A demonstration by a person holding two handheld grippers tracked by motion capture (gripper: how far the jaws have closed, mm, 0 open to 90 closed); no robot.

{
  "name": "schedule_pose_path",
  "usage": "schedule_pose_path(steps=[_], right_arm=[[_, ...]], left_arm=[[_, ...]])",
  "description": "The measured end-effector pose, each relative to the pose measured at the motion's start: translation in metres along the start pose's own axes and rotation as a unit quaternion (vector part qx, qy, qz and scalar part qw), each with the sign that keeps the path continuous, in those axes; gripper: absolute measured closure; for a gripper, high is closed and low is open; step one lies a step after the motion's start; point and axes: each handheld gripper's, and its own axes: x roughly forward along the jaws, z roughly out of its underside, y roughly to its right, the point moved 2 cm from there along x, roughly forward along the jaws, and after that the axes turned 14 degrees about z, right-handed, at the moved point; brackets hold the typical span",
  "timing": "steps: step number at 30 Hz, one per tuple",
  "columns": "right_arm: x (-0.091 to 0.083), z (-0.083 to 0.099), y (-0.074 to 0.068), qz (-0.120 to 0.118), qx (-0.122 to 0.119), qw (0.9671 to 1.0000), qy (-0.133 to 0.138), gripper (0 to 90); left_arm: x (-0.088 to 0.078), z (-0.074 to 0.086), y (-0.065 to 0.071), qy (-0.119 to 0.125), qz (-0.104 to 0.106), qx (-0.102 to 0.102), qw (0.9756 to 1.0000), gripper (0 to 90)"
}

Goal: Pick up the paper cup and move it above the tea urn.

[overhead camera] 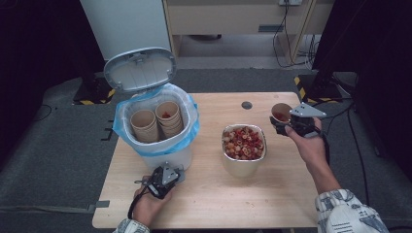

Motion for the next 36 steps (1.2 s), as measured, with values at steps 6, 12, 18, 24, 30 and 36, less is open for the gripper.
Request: schedule_pose_path(steps=[6,12,18,24,30,36], right_arm=[[-0.002,-0.01,-0.005,-0.005,-0.005,1.0,0.006,29.3],[-0.004,-0.016,-0.007,-0.007,-0.009,0.9999,0.005,29.3],[-0.004,-0.027,-0.014,-0.014,-0.015,0.9997,0.011,29.3],[-0.005,-0.039,-0.024,-0.027,-0.035,0.9989,0.016,29.3],[-0.003,-0.044,-0.03,-0.033,-0.044,0.9983,0.017,29.3],[-0.003,-0.049,-0.029,-0.033,-0.043,0.9983,0.021,29.3]], left_arm=[[0.0,0.0,0.0,0.0,0.001,-0.001,1.0,89.8],[0.0,0.0,0.0,0.0,0.001,-0.001,1.0,89.8],[0.0,0.0,0.0,0.0,0.001,-0.001,1.0,89.9],[0.0,0.0,0.0,0.0,0.001,-0.001,1.0,89.8],[0.0,0.0,0.0,0.0,0.002,-0.001,1.0,89.8],[0.0,0.0,0.0,0.0,0.002,-0.001,1.0,89.9]])
